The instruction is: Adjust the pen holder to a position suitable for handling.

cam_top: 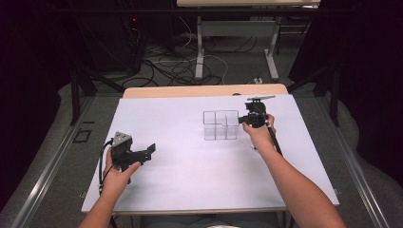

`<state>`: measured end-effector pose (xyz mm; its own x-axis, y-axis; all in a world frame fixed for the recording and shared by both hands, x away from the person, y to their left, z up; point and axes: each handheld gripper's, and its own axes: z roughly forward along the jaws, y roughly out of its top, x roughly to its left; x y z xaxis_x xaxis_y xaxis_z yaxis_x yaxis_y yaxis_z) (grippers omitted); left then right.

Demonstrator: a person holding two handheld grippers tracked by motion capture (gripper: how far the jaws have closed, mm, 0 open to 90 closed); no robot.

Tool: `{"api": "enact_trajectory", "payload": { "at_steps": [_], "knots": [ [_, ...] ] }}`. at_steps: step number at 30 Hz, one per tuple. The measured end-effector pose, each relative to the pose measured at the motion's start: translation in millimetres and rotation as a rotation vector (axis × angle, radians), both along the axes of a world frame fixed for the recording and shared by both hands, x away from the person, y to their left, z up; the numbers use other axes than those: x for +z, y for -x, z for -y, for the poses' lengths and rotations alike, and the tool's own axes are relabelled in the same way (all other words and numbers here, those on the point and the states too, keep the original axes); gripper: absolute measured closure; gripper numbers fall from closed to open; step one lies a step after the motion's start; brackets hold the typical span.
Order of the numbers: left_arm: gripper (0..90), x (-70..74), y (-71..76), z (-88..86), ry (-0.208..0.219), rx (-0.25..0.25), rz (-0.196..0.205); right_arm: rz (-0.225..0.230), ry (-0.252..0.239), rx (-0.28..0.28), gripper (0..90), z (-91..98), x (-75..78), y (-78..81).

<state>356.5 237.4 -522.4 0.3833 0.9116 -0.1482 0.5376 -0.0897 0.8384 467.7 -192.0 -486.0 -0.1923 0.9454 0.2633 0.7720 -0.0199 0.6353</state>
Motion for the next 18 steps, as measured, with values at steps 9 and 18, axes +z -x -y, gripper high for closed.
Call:
{"api": "enact_trajectory", "payload": {
  "at_steps": [9, 18],
  "knots": [
    [0.6, -0.1, 0.3, -1.5, 0.006, 0.004, 0.003, 0.012, 0.014, 0.041, 90.0, -19.2, -0.9, -3.2],
    [0.6, 0.0, 0.4, -2.2, 0.004, 0.002, 0.003, 0.011, 0.010, 0.071, 90.0, -26.4, 1.3, -3.5]
  ]
}}
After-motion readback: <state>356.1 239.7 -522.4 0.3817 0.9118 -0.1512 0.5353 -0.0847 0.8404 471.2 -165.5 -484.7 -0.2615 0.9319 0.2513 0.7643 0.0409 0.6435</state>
